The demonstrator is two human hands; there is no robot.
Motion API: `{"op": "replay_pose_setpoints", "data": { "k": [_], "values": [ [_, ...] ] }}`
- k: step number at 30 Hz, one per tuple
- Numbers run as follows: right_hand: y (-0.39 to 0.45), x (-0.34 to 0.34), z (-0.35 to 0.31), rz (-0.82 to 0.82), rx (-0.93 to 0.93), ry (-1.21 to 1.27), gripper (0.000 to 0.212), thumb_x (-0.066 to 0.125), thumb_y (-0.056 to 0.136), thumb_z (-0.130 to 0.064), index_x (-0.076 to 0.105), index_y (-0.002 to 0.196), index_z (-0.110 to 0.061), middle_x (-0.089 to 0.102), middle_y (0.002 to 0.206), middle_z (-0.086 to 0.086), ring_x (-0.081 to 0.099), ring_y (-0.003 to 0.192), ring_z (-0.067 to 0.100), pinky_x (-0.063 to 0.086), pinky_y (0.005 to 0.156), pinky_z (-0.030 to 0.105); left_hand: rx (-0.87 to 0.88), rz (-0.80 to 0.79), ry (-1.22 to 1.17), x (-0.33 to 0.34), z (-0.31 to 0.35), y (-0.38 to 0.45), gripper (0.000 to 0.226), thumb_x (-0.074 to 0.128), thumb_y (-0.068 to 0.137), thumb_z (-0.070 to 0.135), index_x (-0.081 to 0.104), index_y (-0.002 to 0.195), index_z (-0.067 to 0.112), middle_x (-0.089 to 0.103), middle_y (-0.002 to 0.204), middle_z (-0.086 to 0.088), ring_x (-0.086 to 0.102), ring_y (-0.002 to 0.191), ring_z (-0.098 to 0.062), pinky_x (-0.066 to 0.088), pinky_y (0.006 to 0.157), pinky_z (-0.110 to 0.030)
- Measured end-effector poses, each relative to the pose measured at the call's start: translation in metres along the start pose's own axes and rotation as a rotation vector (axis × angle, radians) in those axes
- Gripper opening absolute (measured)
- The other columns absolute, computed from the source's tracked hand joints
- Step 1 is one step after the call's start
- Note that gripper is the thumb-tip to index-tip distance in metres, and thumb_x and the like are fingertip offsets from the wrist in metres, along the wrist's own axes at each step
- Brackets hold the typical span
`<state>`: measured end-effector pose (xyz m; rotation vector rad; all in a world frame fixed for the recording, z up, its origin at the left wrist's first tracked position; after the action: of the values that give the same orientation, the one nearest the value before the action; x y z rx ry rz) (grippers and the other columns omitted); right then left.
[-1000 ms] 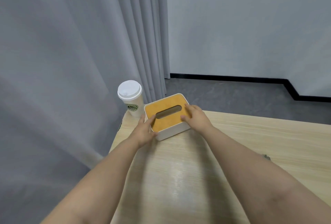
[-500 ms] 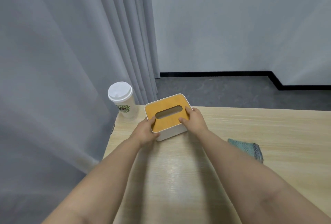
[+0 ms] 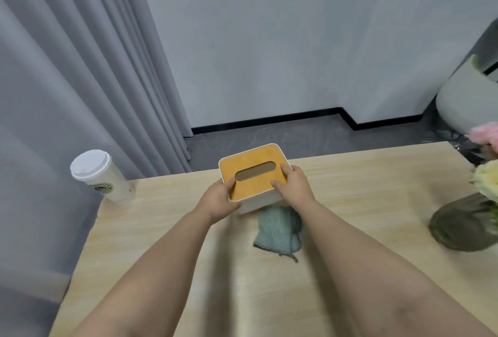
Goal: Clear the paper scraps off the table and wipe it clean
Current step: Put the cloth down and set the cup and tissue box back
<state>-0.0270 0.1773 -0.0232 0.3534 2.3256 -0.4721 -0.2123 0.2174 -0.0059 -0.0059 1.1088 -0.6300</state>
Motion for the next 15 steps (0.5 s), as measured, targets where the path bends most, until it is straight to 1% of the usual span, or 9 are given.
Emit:
{"op": "replay_pose_setpoints", "data": {
  "k": [5, 12, 15],
  "values": [
    [0.003, -0.062, 0.066, 0.036, 0.064, 0.000, 0.063, 0.056, 0.093, -0.028, 0.029, 0.147, -0.011, 0.027, 0.149, 0.012, 0.036, 0.134, 0.026, 0.029, 0.107, 0.029, 0.048, -0.037, -0.011, 0.041, 0.076, 0.026, 0.071, 0.062, 0.088, 0.028, 0.025, 0.148, 0.015, 0.040, 0.142, -0.010, 0.040, 0.128, -0.024, 0.031, 0.103, -0.027],
    [-0.002, -0.120, 0.149, 0.108, 0.175, 0.057, 0.063, 0.056, 0.094, -0.030, 0.028, 0.147, -0.012, 0.024, 0.151, 0.009, 0.038, 0.133, 0.024, 0.030, 0.107, 0.031, 0.142, -0.096, 0.028, 0.096, 0.160, 0.062, 0.074, 0.058, 0.090, 0.025, 0.017, 0.150, 0.015, 0.030, 0.150, -0.008, 0.036, 0.132, -0.024, 0.030, 0.105, -0.027],
    [-0.007, -0.135, 0.179, 0.135, 0.223, 0.069, 0.063, 0.055, 0.094, -0.029, 0.027, 0.148, -0.013, 0.019, 0.154, 0.008, 0.035, 0.135, 0.024, 0.028, 0.108, 0.030, 0.178, -0.141, 0.030, 0.118, 0.184, 0.074, 0.071, 0.059, 0.089, 0.024, 0.021, 0.149, 0.019, 0.035, 0.145, -0.008, 0.041, 0.128, -0.025, 0.034, 0.102, -0.029]
  ]
}}
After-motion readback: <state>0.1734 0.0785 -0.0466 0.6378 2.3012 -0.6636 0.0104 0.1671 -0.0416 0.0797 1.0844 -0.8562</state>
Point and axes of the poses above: each hand's wrist, its own y-axis towards the middle knuckle, its own x-axis out of the palm, z = x × y, the point moved 5 cm from there along y, towards the middle knuckle
